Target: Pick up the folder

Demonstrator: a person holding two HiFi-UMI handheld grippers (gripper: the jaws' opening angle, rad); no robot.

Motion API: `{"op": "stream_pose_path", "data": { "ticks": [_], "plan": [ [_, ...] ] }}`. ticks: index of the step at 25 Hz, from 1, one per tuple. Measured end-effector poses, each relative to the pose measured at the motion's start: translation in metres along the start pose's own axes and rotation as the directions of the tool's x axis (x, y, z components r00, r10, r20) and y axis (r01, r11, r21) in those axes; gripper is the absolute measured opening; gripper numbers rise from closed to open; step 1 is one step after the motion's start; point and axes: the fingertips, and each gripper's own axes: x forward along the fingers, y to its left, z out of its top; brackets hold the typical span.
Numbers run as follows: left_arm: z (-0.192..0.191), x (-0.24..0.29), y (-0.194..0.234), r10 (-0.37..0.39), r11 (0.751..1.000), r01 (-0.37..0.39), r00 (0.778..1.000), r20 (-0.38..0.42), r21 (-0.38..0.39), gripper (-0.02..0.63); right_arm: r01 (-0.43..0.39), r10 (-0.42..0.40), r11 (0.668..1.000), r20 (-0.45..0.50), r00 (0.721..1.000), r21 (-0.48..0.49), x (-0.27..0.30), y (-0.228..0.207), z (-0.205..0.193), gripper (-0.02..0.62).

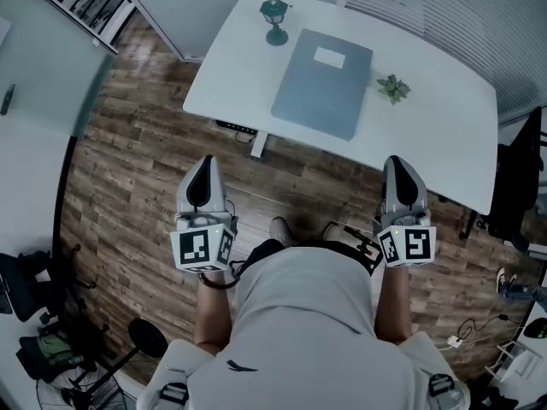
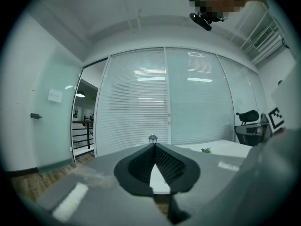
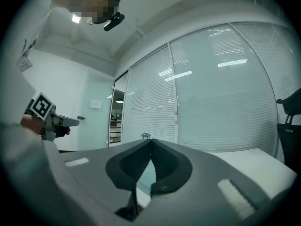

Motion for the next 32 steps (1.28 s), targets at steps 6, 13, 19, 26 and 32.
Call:
{"op": "stream_pose_path", "data": {
  "ticks": [6,13,19,26,32],
  "plan": [
    [-0.001,0.026,0.029,-0.056,0.998,0.056,0.998,0.001,-0.006,0.005,0.064,-0.063,0.998,0.006,0.998,-0.011,0.021,0.013,0.005,0.002],
    [0.002,0.057,0.054,-0.064,0.998,0.064,0.998,0.007,-0.017,0.005,0.094,-0.094,0.995,0.003,0.996,-0.019,0.044,0.016,0.007,0.002],
    [0.000,0.087,0.049,-0.048,0.999,0.047,0.999,-0.001,-0.006,0.005,0.080,-0.080,0.997,-0.004,0.997,-0.014,0.077,-0.008,0.005,0.002],
    [0.008,0.136,0.042,0.004,1.000,-0.004,1.000,-0.010,-0.022,0.005,0.027,-0.027,0.999,-0.025,0.999,-0.022,0.126,-0.048,0.006,0.002],
    [0.014,0.170,0.021,0.019,1.000,-0.019,1.000,-0.017,-0.002,0.005,-0.021,0.020,0.999,-0.042,0.999,-0.032,0.159,-0.078,0.003,0.002]
  ]
}}
